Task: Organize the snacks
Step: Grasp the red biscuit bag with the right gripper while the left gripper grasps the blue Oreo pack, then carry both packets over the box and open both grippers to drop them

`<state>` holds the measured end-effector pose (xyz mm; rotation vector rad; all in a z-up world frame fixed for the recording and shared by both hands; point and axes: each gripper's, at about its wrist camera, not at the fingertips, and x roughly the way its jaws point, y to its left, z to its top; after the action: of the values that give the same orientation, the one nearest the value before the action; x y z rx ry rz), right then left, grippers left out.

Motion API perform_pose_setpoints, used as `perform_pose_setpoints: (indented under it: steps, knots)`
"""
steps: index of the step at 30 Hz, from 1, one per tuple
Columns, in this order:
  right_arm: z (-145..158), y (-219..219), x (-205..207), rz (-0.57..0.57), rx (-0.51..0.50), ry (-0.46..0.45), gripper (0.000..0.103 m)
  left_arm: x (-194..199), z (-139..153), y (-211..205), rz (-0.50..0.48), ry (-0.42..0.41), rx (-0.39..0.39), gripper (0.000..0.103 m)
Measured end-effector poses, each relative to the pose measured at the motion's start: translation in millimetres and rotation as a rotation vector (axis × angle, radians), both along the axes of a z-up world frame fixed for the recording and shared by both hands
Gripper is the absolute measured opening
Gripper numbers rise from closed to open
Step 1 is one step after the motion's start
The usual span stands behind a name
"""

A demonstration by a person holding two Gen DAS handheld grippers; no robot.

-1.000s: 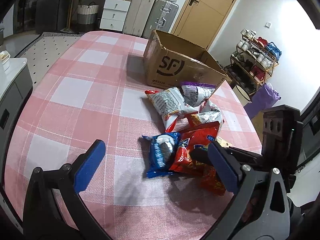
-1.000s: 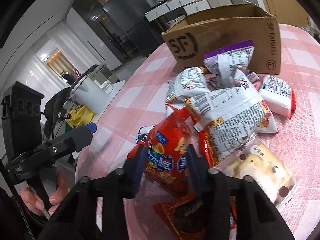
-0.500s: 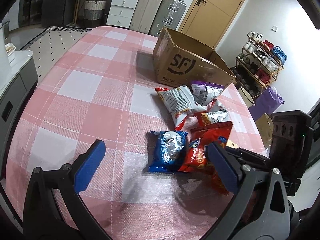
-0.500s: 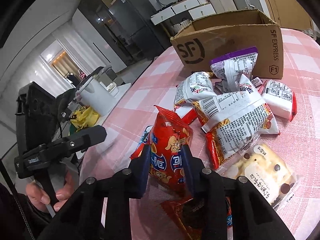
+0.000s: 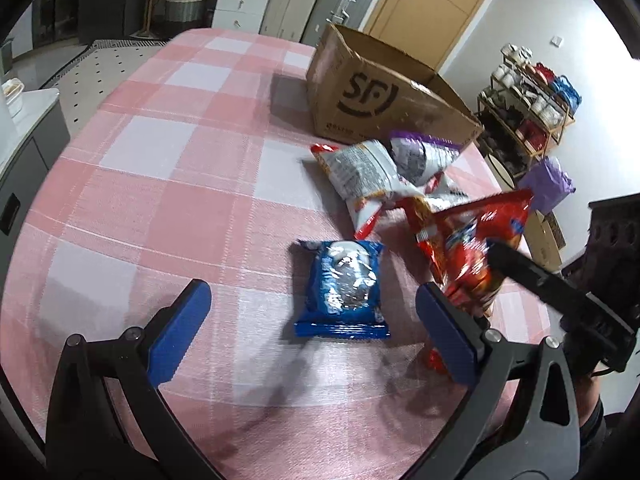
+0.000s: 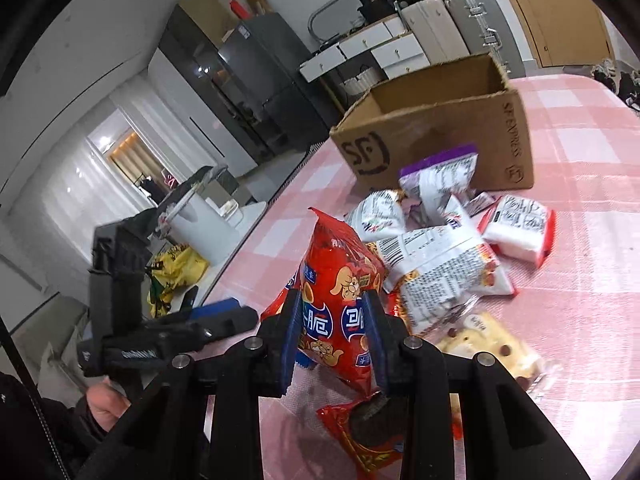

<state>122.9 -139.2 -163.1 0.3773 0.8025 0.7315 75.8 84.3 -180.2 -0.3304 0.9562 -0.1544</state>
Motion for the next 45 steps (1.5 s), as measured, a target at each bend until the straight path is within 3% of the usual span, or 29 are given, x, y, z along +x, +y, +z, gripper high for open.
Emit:
perform_pose_setpoints:
  steps: [13, 17, 20, 21, 22, 23, 27, 35, 45]
  knots:
    - [22, -51, -8, -0.091, 0.058, -0.044, 0.031, 42, -28, -38, -0.035, 0.084, 0.097, 0.101]
    - [23, -60, -11, -0.106, 0.06, -0.044, 0.031, 49, -29, -47, -0.035, 0.077, 0.142, 0.092]
    - [21, -62, -10, -0.112, 0.064, -0.041, 0.031, 48, -28, -47, -0.045, 0.068, 0.164, 0.077]
    - [21, -63, -11, -0.112, 0.066, -0.04, 0.031, 48, -27, -48, -0.052, 0.062, 0.17, 0.066]
    - [21, -62, -10, -0.113, 0.066, -0.04, 0.031, 48, -27, -50, -0.076, 0.051, 0.161, 0.047]
    - [21, -63, -11, -0.116, 0.067, -0.041, 0.031, 46, -26, -52, -0.11, 0.041, 0.148, 0.041]
    - [21, -63, -13, -0.121, 0.067, -0.04, 0.031, 40, -24, -64, -0.176, -0.011, 0.204, 0.041]
    - [25, -61, -12, -0.129, 0.062, -0.046, 0.031, 44, -10, -55, -0.152, -0.025, 0.162, 0.041]
    - [38, -57, -9, -0.13, 0.051, -0.072, 0.031, 30, 33, -40, -0.163, -0.1, 0.143, 0.041]
